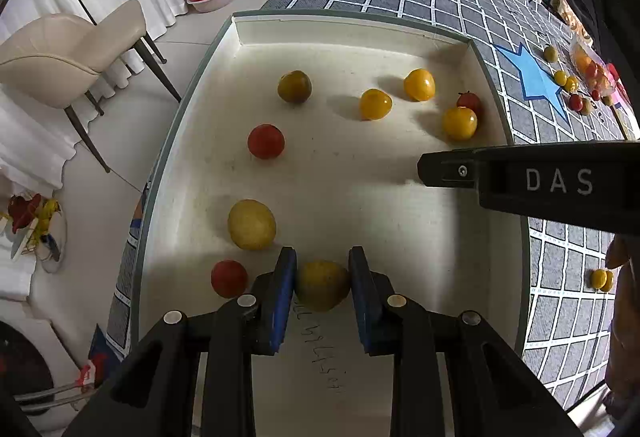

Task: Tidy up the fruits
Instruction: 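Carry both into the cream tray and open both tools to release, then grasp a yellow-brown fruit with the left tool while the right tool grasps a yellow tomato, then carry both into the cream tray and open both tools to release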

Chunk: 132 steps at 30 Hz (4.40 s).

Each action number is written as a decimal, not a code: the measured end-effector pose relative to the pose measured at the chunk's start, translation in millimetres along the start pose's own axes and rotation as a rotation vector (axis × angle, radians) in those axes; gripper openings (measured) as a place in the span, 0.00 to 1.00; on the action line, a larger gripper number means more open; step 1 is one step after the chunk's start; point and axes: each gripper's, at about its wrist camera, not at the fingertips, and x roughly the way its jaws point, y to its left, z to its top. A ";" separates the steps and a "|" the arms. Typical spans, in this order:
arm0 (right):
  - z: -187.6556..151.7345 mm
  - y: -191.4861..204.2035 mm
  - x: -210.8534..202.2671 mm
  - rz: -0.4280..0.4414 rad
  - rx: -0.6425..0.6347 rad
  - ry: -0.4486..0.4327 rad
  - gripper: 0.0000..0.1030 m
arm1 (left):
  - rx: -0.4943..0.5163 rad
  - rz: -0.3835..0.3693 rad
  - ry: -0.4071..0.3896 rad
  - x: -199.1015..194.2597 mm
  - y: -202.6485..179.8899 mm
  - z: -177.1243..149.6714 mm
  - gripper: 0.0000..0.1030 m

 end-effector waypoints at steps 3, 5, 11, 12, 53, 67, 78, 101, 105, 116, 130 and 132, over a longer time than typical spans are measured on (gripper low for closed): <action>0.7 0.5 1.8 0.007 0.004 0.002 0.23 | 0.011 0.008 0.002 -1.0 -1.9 0.5 0.28; 0.0 -0.6 1.1 0.013 0.008 0.004 0.24 | 0.015 0.012 0.005 -0.9 -3.7 1.0 0.28; 2.2 -0.3 -2.2 0.041 0.007 0.012 0.37 | 0.024 0.009 0.017 -1.7 -4.5 2.7 0.29; 2.6 0.7 -2.4 0.044 0.004 0.012 0.42 | 0.026 0.007 0.020 -2.0 -4.7 2.7 0.34; -188.1 -171.2 -116.4 -0.161 0.221 -0.125 0.73 | 0.444 -0.154 -0.062 -9.5 -230.1 69.8 0.78; -175.3 -143.7 -87.2 -0.204 0.020 -0.146 0.57 | 0.520 -0.180 -0.071 16.5 -291.2 87.7 0.65; -174.1 -143.8 -87.3 -0.138 0.058 -0.143 0.22 | 0.528 -0.206 -0.031 23.8 -293.3 86.4 0.26; -161.0 -205.0 -121.7 0.014 0.378 -0.161 0.22 | 0.334 -0.225 -0.047 -27.5 -184.3 59.2 0.26; -146.4 -188.4 -123.1 0.018 0.337 -0.163 0.22 | 0.282 -0.195 -0.051 -35.9 -153.6 49.4 0.26; -99.1 -118.3 -110.4 0.063 0.175 -0.134 0.22 | 0.097 -0.096 -0.046 -49.7 -55.7 20.5 0.26; -50.3 -20.5 -58.0 0.079 -0.011 -0.022 0.22 | -0.073 0.031 -0.005 -33.0 35.8 -13.4 0.26; -48.1 -13.8 -49.6 0.059 -0.018 -0.001 0.22 | -0.081 0.039 0.012 -26.2 38.8 -15.3 0.26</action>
